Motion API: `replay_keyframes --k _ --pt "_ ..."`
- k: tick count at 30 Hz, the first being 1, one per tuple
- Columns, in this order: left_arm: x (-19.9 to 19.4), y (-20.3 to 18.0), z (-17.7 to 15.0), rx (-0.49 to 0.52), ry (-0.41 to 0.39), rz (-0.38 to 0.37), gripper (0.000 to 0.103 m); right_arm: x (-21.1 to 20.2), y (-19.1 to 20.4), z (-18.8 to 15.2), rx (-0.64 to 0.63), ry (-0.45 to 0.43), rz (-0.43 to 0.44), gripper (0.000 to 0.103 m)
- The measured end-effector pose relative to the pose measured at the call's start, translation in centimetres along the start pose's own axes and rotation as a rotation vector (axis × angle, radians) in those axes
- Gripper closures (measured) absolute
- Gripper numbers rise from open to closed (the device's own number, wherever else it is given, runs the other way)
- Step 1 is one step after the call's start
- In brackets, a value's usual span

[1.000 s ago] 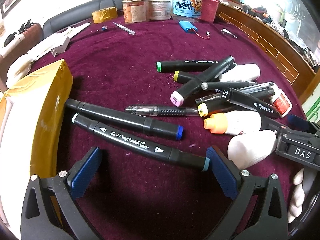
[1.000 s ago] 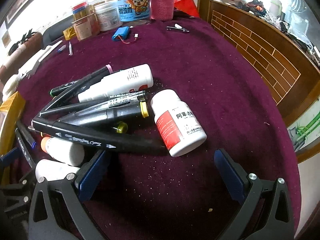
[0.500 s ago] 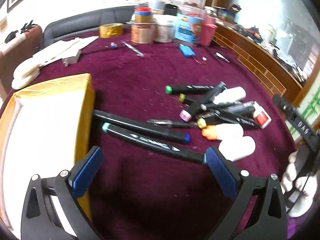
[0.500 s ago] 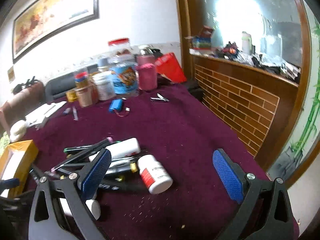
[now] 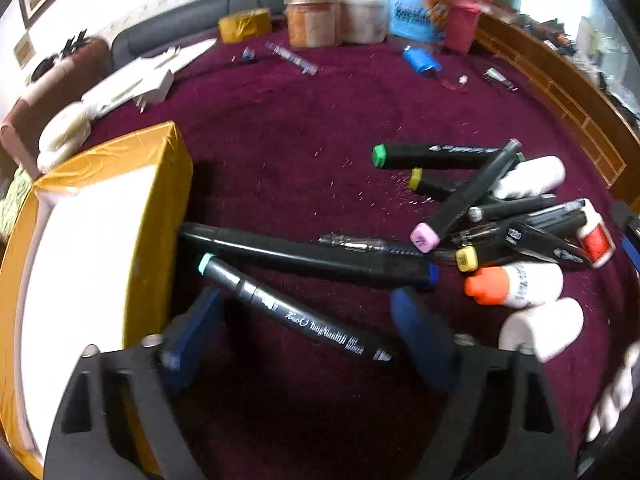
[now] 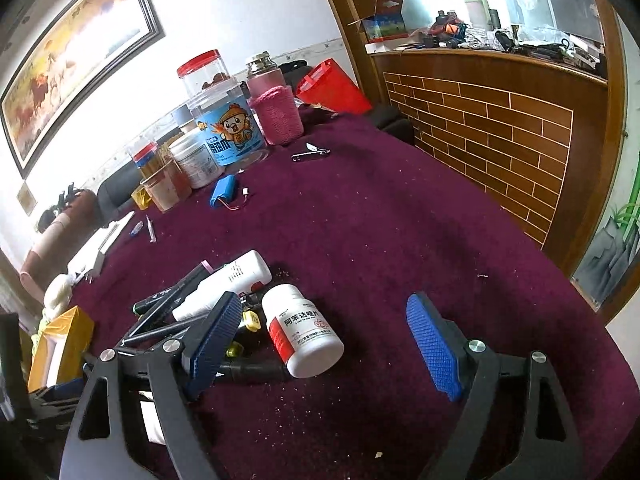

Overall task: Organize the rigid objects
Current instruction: 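Lower the left tool and grasp the teal-capped black marker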

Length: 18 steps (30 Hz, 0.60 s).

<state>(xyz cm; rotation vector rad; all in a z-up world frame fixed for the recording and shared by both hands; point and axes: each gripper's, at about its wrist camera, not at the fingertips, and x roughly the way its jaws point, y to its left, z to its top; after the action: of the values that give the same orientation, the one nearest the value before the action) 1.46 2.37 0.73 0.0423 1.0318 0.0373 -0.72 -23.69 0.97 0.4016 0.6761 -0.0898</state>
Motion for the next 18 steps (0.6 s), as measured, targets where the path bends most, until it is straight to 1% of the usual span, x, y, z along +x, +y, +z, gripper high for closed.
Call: replay_keyframes --k 1,2,3,4,5,6,8,10,12,13,16,18 --pt "-0.3 0.0 -0.3 0.013 -0.021 0.004 0.051 0.0 -0.1 0.0 0.003 0.001 0.002 0.022" --pt "-0.6 0.3 -0.5 0.024 -0.034 0.003 0.066 0.0 -0.1 0.1 0.005 0.002 0.002 0.022" --pt "-1.0 0.8 -0.6 0.029 -0.041 0.005 0.072 0.1 -0.2 0.2 0.008 0.004 0.002 0.022" --pt "-1.3 1.7 -0.8 0.016 -0.041 0.000 0.080 0.1 -0.2 0.2 0.010 0.008 0.002 0.022" --pt "-1.6 2.6 -0.9 0.005 -0.041 -0.015 0.082 0.1 -0.2 0.2 0.011 0.010 0.002 0.022" --pt "-2.0 3.7 -1.1 -0.012 -0.035 -0.057 0.082 0.1 -0.2 0.2 0.014 0.012 0.003 0.022" --pt "-2.5 4.8 -1.6 -0.017 -0.026 -0.095 0.082 0.1 -0.3 0.1 0.020 0.014 0.007 0.022" --pt "-3.0 5.2 -2.4 0.009 -0.030 -0.109 0.082 0.2 -0.5 0.1 0.026 0.020 0.010 0.022" --pt "-3.3 5.5 -2.8 0.024 -0.046 -0.105 0.081 0.2 -0.6 0.2 0.030 0.027 0.014 0.022" --pt "-3.4 5.7 -2.8 0.011 -0.050 -0.108 0.078 0.3 -0.7 0.3 0.032 0.029 0.014 0.022" --pt "-3.6 6.2 -2.3 -0.040 -0.036 -0.139 0.077 0.3 -0.6 0.2 0.032 0.031 0.014 0.022" --pt "-4.9 6.0 -2.8 -0.067 -0.057 -0.172 0.077 0.3 -0.6 0.2 0.034 0.031 0.014 0.022"
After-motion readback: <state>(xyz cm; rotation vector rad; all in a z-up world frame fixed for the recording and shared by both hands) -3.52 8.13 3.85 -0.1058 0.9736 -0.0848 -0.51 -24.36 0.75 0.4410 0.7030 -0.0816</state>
